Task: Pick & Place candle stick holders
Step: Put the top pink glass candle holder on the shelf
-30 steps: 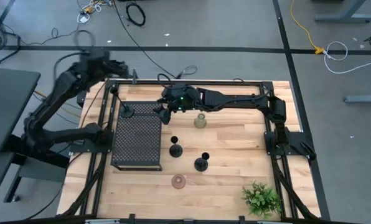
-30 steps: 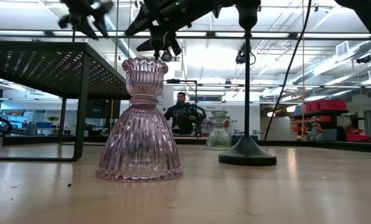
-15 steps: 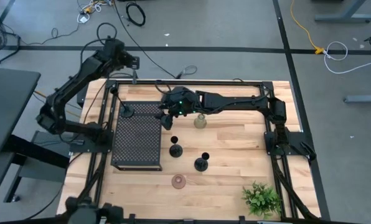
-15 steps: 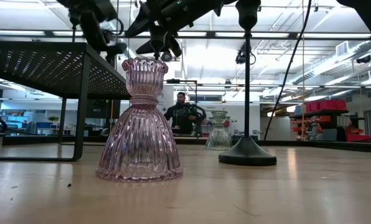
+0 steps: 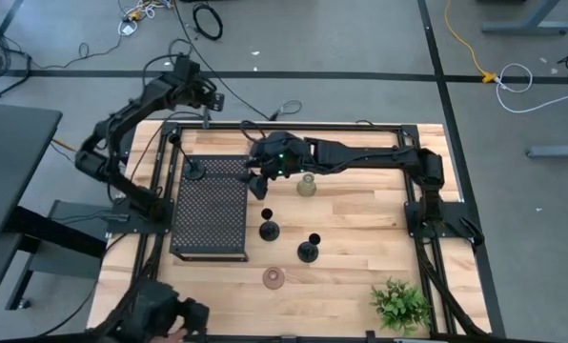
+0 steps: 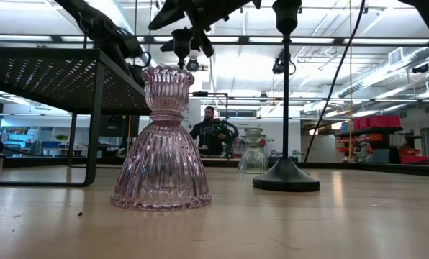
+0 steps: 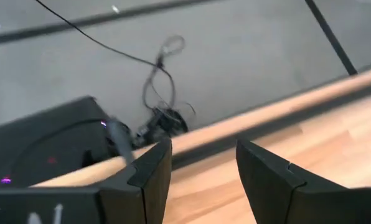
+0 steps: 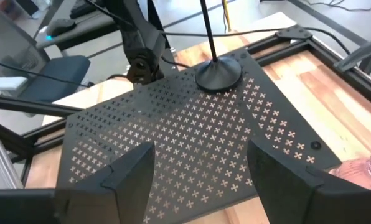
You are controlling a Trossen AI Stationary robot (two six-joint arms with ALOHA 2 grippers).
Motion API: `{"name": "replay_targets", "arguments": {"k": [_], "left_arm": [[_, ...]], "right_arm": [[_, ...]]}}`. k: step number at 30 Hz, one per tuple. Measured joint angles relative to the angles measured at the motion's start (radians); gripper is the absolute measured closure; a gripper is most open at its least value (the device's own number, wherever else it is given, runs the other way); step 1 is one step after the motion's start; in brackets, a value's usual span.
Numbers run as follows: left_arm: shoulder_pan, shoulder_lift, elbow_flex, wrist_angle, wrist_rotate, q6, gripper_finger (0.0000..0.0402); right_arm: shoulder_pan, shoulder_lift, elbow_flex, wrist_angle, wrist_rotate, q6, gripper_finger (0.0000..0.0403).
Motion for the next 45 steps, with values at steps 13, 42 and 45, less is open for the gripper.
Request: {"name": "replay_targets", "arguments": {"k": [13,42,45], "left_arm": [[-0.061,0.157,0.0,0.015,0.356,0.133,0.022],[-0.279,0.202,0.0,-0.029,0.263,0.314,0.022],[-0.279,0.22,0.0,-0.032,0.259,0.31,0.022]], "right_arm": [[0.019,-0.013,0.0,-0.063,0.078,0.033,0.0146],[0.019,-0.013,0.0,-0.065,0.08,0.083,0.0146],[0.02,-0.013,0.0,-0.065,0.08,0.083,0.0146]]}}
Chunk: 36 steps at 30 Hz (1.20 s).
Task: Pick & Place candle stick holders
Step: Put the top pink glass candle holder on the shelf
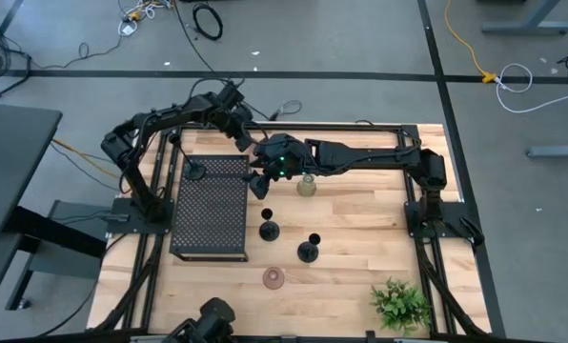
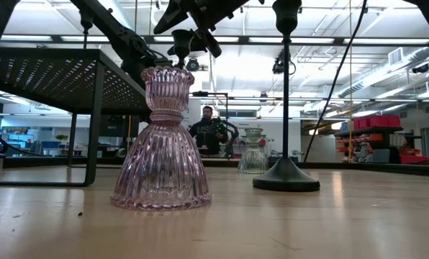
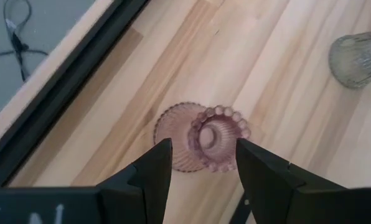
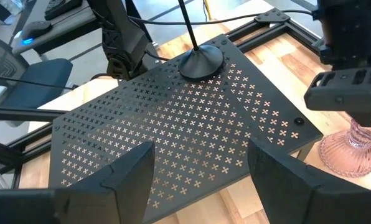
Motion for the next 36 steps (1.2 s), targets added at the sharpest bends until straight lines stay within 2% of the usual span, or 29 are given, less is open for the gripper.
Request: {"name": "replay_targets", "arguments": {"k": [8,11,14,18,19,25,31,36], "left_arm": [[-0.005,0.047,0.0,0.006,0.001,-0.026,0.0221],[-0.008,0.05,0.001,0.008,-0.014,-0.023,0.0233],[-0.01,0.05,0.002,0.013,-0.016,-0.018,0.0272],[-0.01,0.049,0.003,0.012,-0.017,-0.029,0.0363],[-0.01,0.047,0.003,0.007,-0.014,-0.029,0.0372],[-0.01,0.051,0.027,-0.012,-0.024,-0.026,0.0372],[-0.008,0.053,0.08,-0.107,-0.075,-0.018,0.0375],[-0.008,0.053,0.127,-0.183,-0.076,-0.004,0.0375]], "right_arm": [[0.008,0.0,0.0,-0.001,0.0,0.0,0.0146],[0.008,0.0,0.0,-0.002,0.0,0.0,0.0146],[0.008,0.0,0.0,-0.003,0.0,0.0,0.0146],[0.008,0.0,0.0,-0.003,0.0,0.0,0.0146],[0.008,0.0,0.0,-0.003,0.0,0.0,0.0146],[0.008,0.0,0.0,-0.007,0.0,0.0,0.0146],[0.008,0.001,0.0,-0.01,0.0,-0.001,0.0146],[0.008,0.001,0.0,-0.016,0.015,-0.007,0.0146]]}}
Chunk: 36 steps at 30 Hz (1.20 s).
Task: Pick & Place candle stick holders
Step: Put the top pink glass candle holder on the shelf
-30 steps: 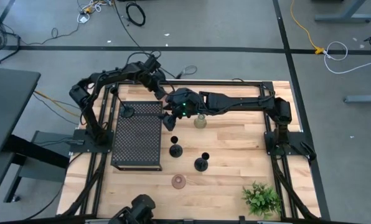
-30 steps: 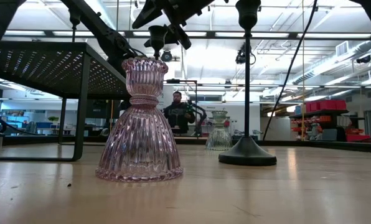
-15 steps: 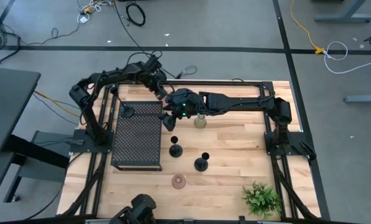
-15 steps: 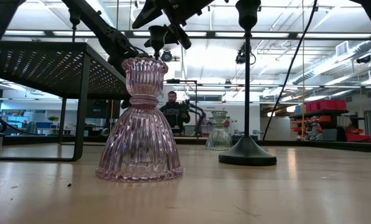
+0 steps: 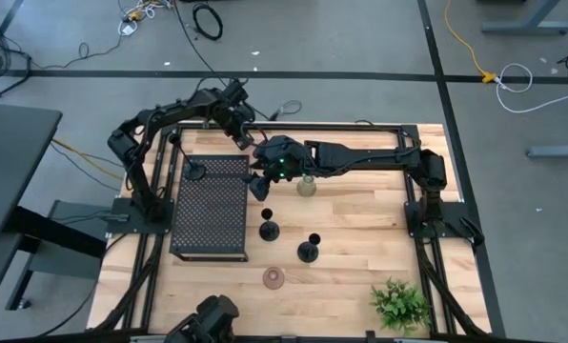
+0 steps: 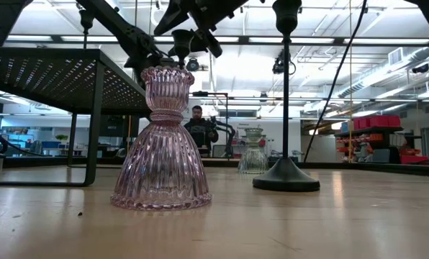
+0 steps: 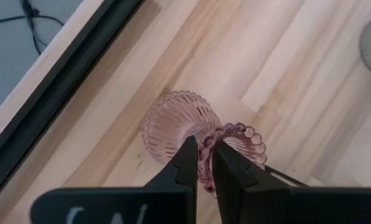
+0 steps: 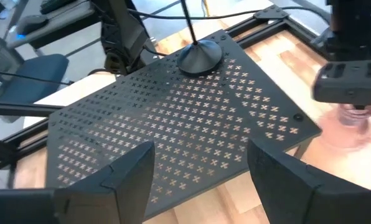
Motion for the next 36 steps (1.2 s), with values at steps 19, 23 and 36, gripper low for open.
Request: {"name": "replay_targets", "arguments": {"k": [19,23,36], "left_arm": [[0.022,-0.002,0.462,-0.42,-0.098,0.131,0.0376],[0.035,-0.003,0.6,-0.495,-0.102,0.101,0.0376],[-0.019,-0.004,0.963,-0.764,-0.104,-0.071,0.0376]], "right_arm": [[-0.047,0.0,0.0,-0.007,0.057,-0.037,0.0146],[-0.057,0.0,0.0,-0.006,0.057,-0.047,0.0146],[-0.063,0.0,0.0,-0.006,0.063,-0.091,0.0146]]}}
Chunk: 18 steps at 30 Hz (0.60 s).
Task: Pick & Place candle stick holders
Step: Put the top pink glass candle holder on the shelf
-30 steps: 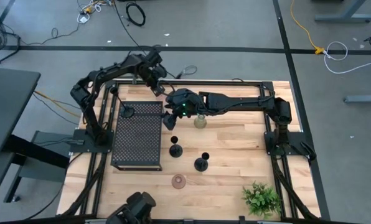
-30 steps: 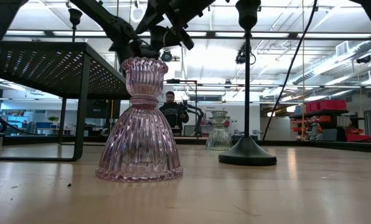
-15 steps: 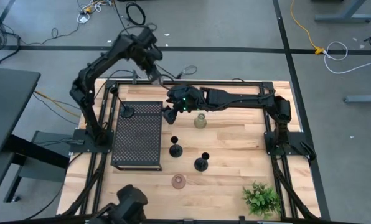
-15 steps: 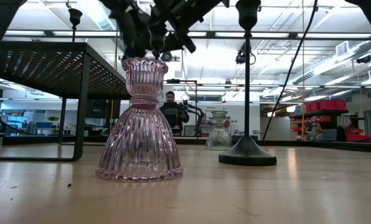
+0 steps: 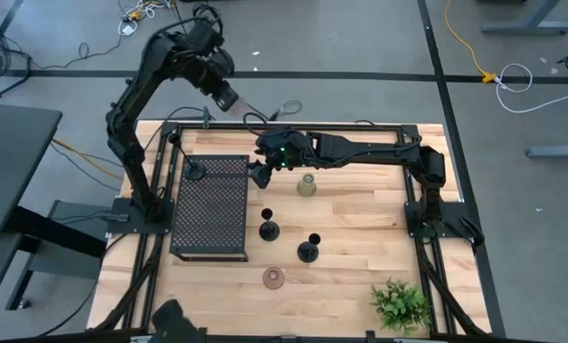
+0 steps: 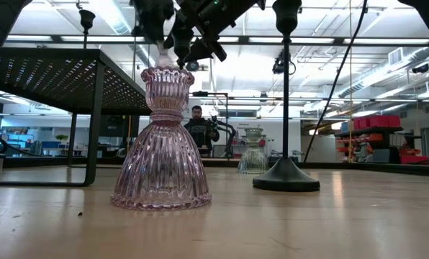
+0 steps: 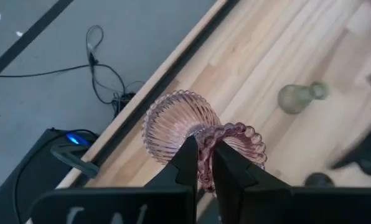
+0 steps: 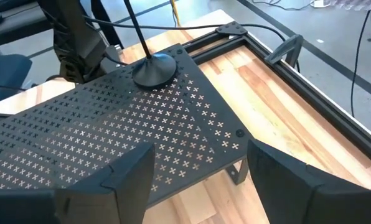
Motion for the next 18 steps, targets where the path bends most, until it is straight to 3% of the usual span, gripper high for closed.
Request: {"name": "replay_targets", "arguments": {"k": [7,18], "left_arm": [[-0.117,-0.079,-0.004,-0.019,-0.107,-0.108,0.0376],[-0.294,-0.259,-0.006,-0.023,-0.164,-0.338,0.0376]], "right_arm": [[0.0,0.0,0.0,-0.001,-0.002,-0.016,0.0146],[0.0,0.0,0.0,-0.067,-0.026,-0.074,0.0146]]}}
